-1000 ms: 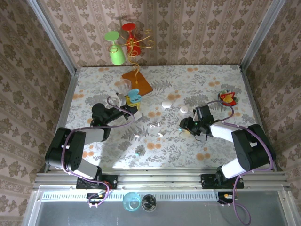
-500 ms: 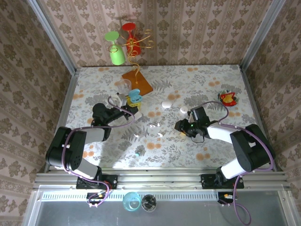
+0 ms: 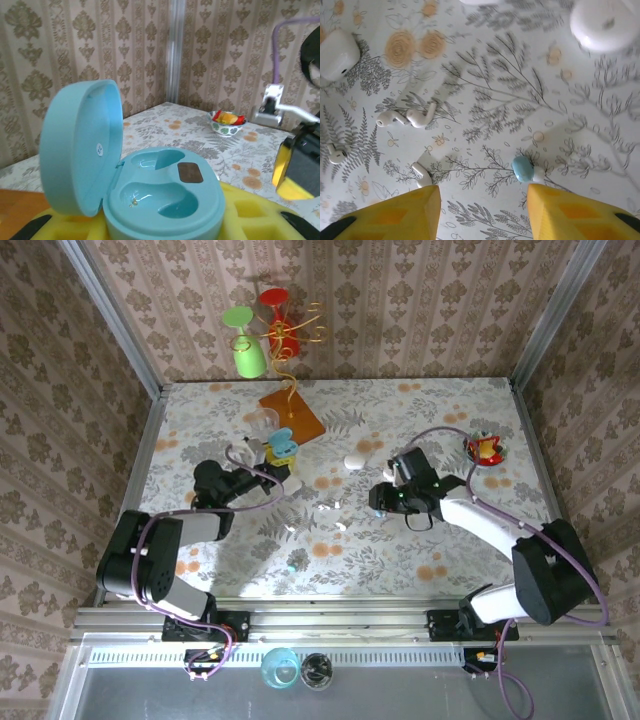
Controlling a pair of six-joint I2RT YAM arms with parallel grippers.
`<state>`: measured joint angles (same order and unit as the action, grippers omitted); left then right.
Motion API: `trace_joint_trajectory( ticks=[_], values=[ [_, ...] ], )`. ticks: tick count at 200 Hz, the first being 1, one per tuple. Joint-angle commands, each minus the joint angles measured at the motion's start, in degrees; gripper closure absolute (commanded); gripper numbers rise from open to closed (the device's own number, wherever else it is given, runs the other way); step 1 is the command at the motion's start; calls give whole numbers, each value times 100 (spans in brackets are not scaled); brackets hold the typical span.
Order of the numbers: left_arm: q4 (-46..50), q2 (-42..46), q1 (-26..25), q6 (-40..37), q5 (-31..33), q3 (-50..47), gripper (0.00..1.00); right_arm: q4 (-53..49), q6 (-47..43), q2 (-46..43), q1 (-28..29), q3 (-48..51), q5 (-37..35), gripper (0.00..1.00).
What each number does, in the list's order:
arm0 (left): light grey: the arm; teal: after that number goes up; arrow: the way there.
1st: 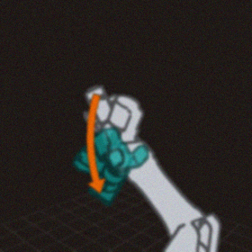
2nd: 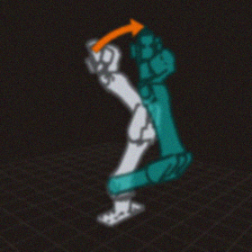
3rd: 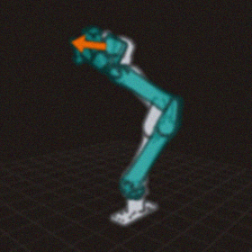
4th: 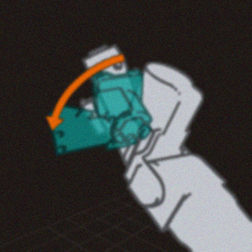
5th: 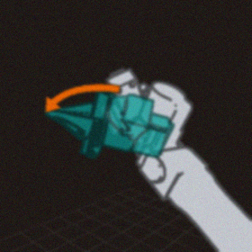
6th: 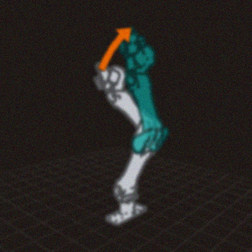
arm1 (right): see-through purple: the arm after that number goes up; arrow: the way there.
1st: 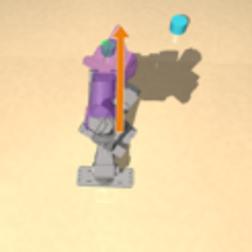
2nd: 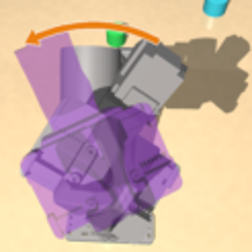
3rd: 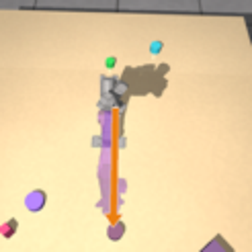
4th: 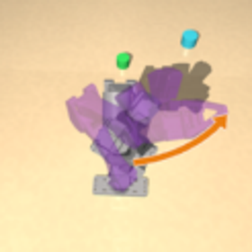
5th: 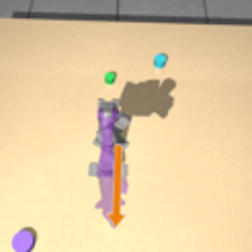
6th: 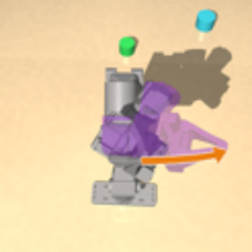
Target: Insert wireless bluetooth earbuds into charging case
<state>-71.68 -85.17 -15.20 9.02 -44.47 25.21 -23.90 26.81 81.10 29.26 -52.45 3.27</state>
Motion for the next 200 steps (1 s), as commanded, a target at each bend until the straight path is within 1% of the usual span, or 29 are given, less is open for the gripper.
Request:
trace_joint_trajectory(
  ticks=[1,20,48,62,81,101,118,146,178,200],
  values=[
    [-197,270,163,-103,131,-168,65,-1383,-940,383,453,-524,-1592,49],
    [-204,330,279,-60,147,-234,65,-1522,-1276,658,859,-778,-2348,48],
    [-197,400,393,-40,149,-288,65,-1787,-1560,1227,1281,-1135,-3198,48],
    [-197,435,413,-32,149,-305,65,-1901,-1656,1546,1456,-1296,-3555,49],
    [-203,464,422,-31,130,-315,65,-2045,-1751,1990,1632,-1518,-3862,52],
    [-202,475,446,-27,114,-319,65,-2194,-1876,2421,1750,-1731,-4078,56],
    [-191,498,460,-27,114,-326,65,-2253,-1890,2687,1760,-1845,-4126,59],
    [-199,504,487,-27,88,-345,65,-2265,-1850,2934,1770,-1932,-4140,64],
    [-195,495,492,-24,63,-332,65,-2234,-1848,3171,1772,-1982,-4172,65],
    [-201,509,492,-5,40,-324,65,-2240,-1828,3233,1776,-2001,-4179,68]
  ],
)
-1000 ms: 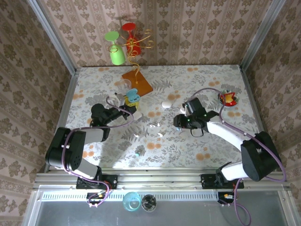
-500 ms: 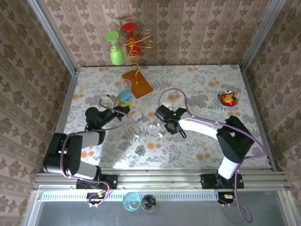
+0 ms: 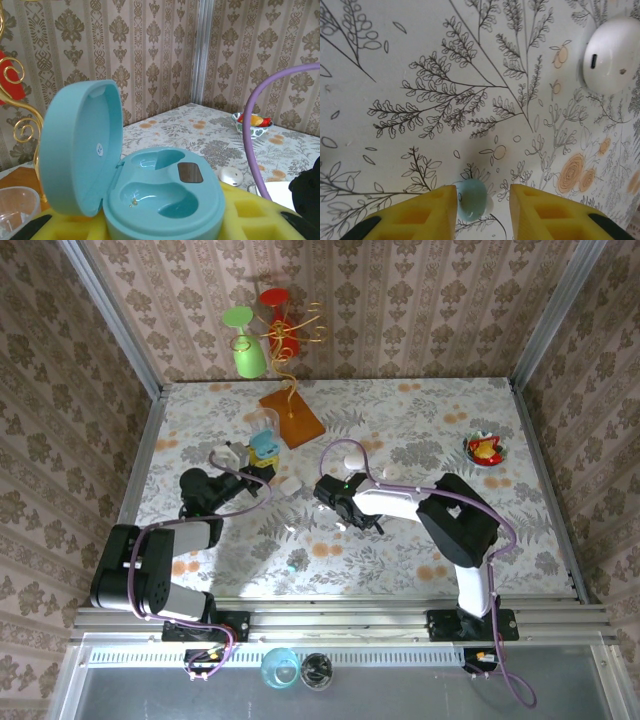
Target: Insert wireless bluetooth earbuds into charging case
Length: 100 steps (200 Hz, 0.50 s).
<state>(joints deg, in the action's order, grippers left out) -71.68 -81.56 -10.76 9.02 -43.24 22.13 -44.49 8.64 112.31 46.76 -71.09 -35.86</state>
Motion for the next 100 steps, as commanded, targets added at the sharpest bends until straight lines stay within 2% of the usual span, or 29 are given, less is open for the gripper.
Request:
trace_joint_trajectory(
  ticks=[1,56,100],
  values=[
    [-199,149,48,-9,-81,-16,65,-182,-12,113,21,-139,-265,68],
    [-197,140,48,-23,-79,-20,65,-252,5,227,22,-166,-274,72],
    [-203,159,48,-31,-96,-50,65,-284,34,310,10,-160,-211,72]
  ],
)
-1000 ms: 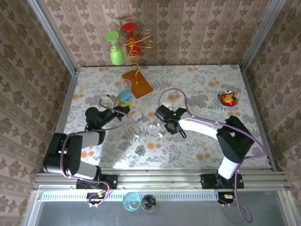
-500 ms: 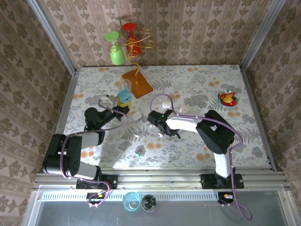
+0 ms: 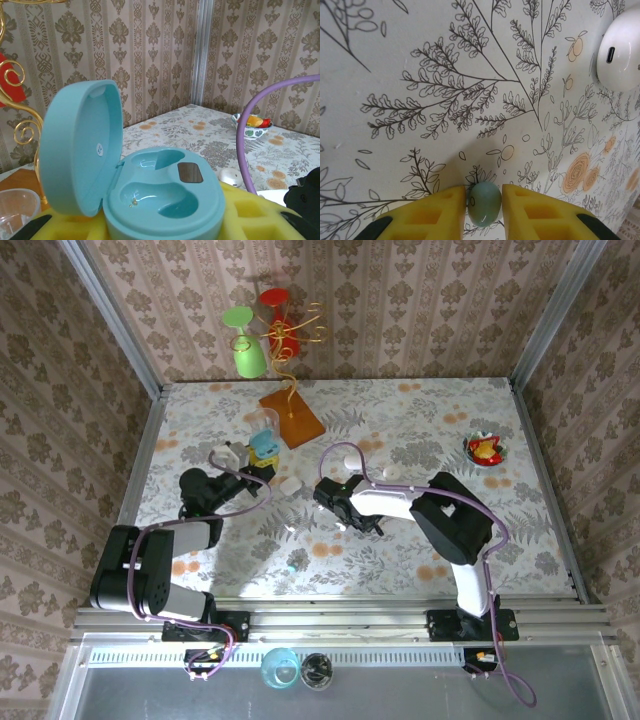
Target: Insert wireless bluetooth earbuds into charging case
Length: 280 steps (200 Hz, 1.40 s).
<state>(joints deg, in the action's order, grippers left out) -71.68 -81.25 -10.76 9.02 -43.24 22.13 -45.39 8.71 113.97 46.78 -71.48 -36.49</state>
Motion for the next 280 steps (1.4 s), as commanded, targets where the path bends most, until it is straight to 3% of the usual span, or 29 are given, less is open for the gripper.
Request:
trace_joint_trajectory(
  ticks=[1,66,97,129,173,204,241,280],
  values=[
    [-196,123,48,-27,-96,-55,65,-197,31,152,11,-120,-148,72],
    [-199,136,48,-74,-66,-64,65,-245,178,-124,-12,-87,-90,80],
    [-198,72,-46,-181,67,-60,65,48,290,-762,-127,139,389,80],
    [-202,-145,-316,-367,208,8,65,664,497,-1794,-522,617,1612,80],
    [-197,-532,-1023,-831,522,294,65,2078,1347,-3285,-1646,1471,4704,79],
    [-197,-807,-1387,-943,600,543,65,2647,1884,-3892,-2198,1696,6182,79],
    [-206,-1274,-2018,-1122,593,897,65,3343,2404,-4230,-2572,1848,7403,79],
    [-221,-1612,-2446,-1333,520,1202,64,4091,2824,-4353,-2595,1963,7995,80]
  ],
)
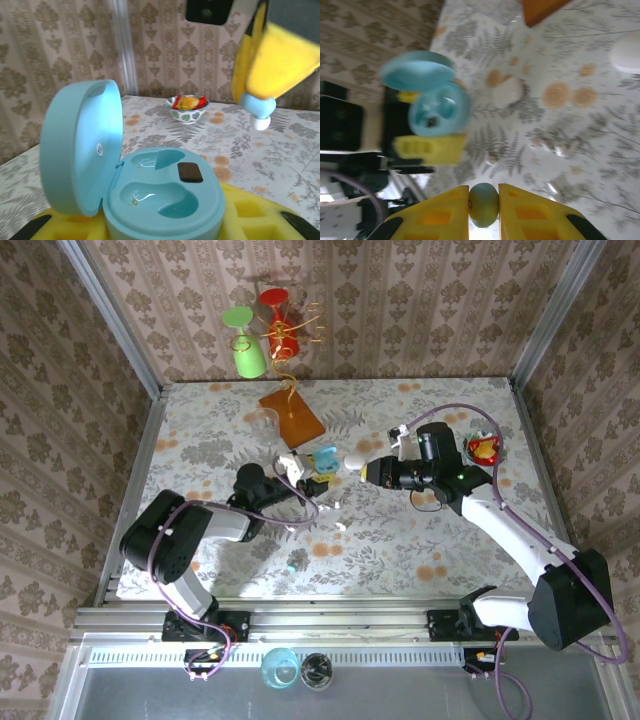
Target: Insert wireless bluetooth earbuds into charging case
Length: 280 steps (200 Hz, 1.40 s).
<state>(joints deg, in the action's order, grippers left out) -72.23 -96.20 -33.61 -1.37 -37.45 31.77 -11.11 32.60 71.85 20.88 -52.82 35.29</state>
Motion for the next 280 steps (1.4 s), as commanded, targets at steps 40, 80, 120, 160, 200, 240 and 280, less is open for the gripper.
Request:
trace_joint_trajectory(
  ticks=[40,80,120,160,200,240,280],
  values=[
    [-153,-205,-320,-430,-363,336,64,749,427,-103,-4,28,955,80],
    [-152,-285,-490,-434,-392,459,65,813,444,38,-1,-14,1029,80],
    [-160,-395,-574,-513,-296,522,65,1094,563,82,21,44,1006,81],
    [-156,-433,-629,-462,-271,592,65,1144,503,232,128,15,866,81],
    [-158,-453,-672,-461,-288,589,65,1074,350,350,257,-62,592,81],
    [-162,-487,-691,-459,-297,608,65,1162,341,432,291,-27,462,82],
    [-161,-531,-706,-452,-335,638,65,1195,317,441,291,8,204,82]
  ],
)
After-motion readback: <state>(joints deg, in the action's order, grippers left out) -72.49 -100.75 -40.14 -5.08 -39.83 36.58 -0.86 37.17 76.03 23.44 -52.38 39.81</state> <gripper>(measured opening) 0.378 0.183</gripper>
